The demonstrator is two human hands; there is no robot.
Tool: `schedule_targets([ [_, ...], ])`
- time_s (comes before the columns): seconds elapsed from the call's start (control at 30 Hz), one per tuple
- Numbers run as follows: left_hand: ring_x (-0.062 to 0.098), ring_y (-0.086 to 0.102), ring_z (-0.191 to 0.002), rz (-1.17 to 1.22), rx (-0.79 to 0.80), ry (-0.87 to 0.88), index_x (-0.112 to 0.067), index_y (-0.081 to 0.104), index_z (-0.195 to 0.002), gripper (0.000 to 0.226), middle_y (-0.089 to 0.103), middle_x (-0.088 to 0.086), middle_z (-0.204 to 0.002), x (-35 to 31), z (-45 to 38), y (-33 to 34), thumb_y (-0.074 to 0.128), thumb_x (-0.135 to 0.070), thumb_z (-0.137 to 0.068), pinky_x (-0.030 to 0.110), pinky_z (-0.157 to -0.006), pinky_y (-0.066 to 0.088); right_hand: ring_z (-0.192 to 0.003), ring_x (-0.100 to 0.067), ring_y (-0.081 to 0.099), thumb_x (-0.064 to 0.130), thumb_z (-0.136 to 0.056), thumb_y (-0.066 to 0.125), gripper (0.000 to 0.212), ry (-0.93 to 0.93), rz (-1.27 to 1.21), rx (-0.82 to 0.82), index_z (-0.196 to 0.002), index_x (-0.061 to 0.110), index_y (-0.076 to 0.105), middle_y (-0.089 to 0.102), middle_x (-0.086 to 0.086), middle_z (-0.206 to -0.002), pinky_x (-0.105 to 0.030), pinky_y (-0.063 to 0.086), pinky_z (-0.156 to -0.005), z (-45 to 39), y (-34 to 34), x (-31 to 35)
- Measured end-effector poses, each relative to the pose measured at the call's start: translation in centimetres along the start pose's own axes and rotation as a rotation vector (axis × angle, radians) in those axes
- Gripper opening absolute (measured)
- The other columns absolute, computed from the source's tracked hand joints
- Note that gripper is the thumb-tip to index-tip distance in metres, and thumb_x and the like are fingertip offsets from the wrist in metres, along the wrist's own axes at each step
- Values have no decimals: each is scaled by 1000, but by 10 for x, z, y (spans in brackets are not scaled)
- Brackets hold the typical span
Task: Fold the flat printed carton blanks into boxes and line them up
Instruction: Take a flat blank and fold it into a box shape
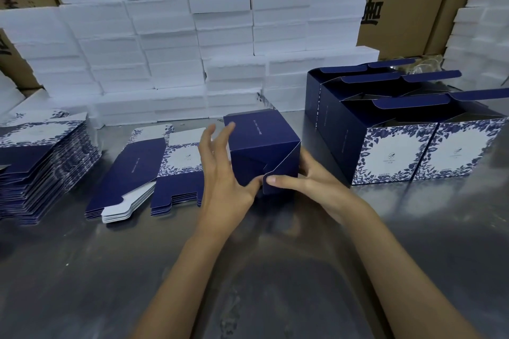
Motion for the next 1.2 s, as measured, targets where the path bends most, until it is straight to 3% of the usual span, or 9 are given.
schedule_targets([
  [0.07, 17, 32, -145, 38, 32, -84, -41, 21, -150, 108, 17, -4, -156, 10, 1, 3, 87, -8, -73, 7, -101, 40, -125, -8, 59, 43, -71, 89, 85, 5, 38, -92, -142, 44, 43, 62, 17, -133, -35, 50, -106, -1, -1, -3],
  [0.17, 16, 40, -139, 39, 99, -193, -38, 18, -153, 106, 30, -5, -155, 23, 3, 9, 85, -9, -76, 33, -106, 47, -115, -1, 62, 38, -78, 85, 72, -44, 64, -214, -139, 38, 47, 65, 19, -125, -31, 54, -99, -4, -3, -5],
  [0.23, 16, 42, -139, 44, 137, -232, -43, 13, -153, 109, 35, -5, -155, 28, 5, 13, 84, -11, -78, 41, -105, 49, -106, 5, 64, 38, -80, 84, 64, -72, 83, -278, -135, 36, 51, 67, 22, -118, -27, 56, -95, -5, -4, -6],
  [0.37, 20, 50, -132, 34, 168, -241, -54, 6, -149, 111, 38, -4, -152, 29, 7, 17, 81, -9, -80, 37, -99, 54, -98, 7, 63, 45, -81, 81, 55, -71, 153, -392, -128, 38, 54, 67, 24, -109, -18, 53, -80, -5, -8, -7],
  [0.5, 18, 50, -130, 21, 165, -247, -57, 5, -147, 111, 39, -4, -149, 28, 8, 19, 81, -9, -81, 36, -97, 55, -83, 20, 59, 47, -81, 81, 49, -75, 164, -488, -121, 44, 52, 62, 32, -95, -4, 46, -60, -1, -10, -7],
  [0.77, 19, 49, -130, 45, 170, -271, -54, 5, -149, 111, 41, -3, -146, 27, 9, 21, 80, -8, -81, 45, -100, 53, -81, 6, 57, 51, -83, 77, 51, -86, 216, -597, -126, 38, 55, 58, 31, -88, -15, 43, -66, 6, -12, -3],
  [0.9, 19, 51, -128, 53, 174, -274, -48, 7, -152, 109, 43, -4, -144, 26, 9, 23, 79, -7, -81, 43, -100, 53, -89, -6, 59, 51, -84, 76, 51, -88, 235, -606, -128, 35, 55, 62, 22, -94, -25, 45, -75, 7, -12, -2],
  [1.1, 16, 50, -128, 63, 176, -273, -47, 7, -153, 108, 43, -4, -143, 23, 10, 24, 77, -6, -81, 41, -100, 53, -90, -6, 57, 49, -85, 75, 52, -98, 238, -634, -131, 32, 55, 61, 20, -101, -26, 47, -79, 10, -12, 0],
  [1.2, 15, 49, -129, 70, 180, -264, -45, 8, -154, 105, 41, -6, -145, 22, 9, 22, 73, -5, -82, 34, -97, 54, -90, 4, 64, 45, -83, 79, 48, -91, 158, -523, -125, 37, 57, 66, 25, -101, -23, 54, -81, 6, -10, 0],
])
Point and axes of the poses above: each hand's wrist, its own z-axis away from the middle knuckle, its own y-axis out of the palm, x = y × z, the point moved 8 cm from there along -z, towards the middle knuckle
